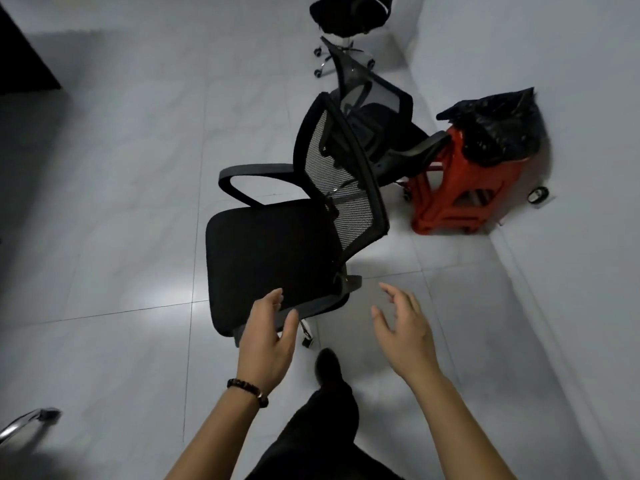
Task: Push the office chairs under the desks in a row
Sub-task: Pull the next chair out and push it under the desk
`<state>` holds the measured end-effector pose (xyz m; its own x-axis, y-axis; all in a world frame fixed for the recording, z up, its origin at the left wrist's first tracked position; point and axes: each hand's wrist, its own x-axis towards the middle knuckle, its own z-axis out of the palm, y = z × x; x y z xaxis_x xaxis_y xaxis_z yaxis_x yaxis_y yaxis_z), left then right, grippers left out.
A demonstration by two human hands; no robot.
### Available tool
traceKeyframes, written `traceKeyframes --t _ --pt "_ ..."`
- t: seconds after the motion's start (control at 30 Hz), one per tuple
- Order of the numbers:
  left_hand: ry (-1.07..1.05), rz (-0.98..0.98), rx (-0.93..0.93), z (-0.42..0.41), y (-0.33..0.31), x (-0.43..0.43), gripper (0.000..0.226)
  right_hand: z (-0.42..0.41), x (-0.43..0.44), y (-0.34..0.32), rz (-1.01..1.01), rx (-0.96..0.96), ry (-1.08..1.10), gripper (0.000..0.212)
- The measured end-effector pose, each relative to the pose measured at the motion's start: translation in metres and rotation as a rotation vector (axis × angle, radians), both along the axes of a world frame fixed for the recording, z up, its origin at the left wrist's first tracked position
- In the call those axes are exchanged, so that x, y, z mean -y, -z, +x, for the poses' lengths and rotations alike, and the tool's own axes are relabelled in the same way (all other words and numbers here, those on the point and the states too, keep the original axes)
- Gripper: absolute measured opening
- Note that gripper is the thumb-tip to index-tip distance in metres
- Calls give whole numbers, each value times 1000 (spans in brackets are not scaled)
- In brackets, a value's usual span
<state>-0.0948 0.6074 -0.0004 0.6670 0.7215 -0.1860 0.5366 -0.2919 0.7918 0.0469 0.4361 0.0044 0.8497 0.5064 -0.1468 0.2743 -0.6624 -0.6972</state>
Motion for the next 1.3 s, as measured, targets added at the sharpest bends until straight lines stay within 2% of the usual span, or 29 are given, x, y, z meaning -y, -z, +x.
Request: traceKeyframes --t 0.1,0.27,0.37,0.5,0.63,0.77,0.87,1.03,1.13,1.3 --pt "-8 -6 14 70 -6 -17 47 74 -22 -12 -32 45 -61 42" --pt "29 69 47 163 -37 -44 47 179 -67 -49 -6 127 -79 41" --pt "36 116 44 205 -45 -57 46 234 -103 -62 49 180 -163 39" --pt "-64 139 12 251 -39 -63 45 300 -167 -54 115 205 -393 37" --pt "-332 138 -33 283 -30 -51 42 349 -238 -37 124 282 -801 43" --pt "-681 99 -187 309 -30 -19 42 381 -289 -24 10 347 -1262 63" --pt "-898 50 -319 332 -33 14 48 402 -299 -17 -105 411 -1476 71" --pt "-1079 184 -590 369 -23 58 64 407 -290 -16 -82 530 -1558 70" --pt "-1178 309 -755 371 -8 64 58 405 -281 -11 -81 599 -1589 71" --pt "-1231 516 -924 326 1 37 51 385 -285 -8 -2 542 -1654 69"
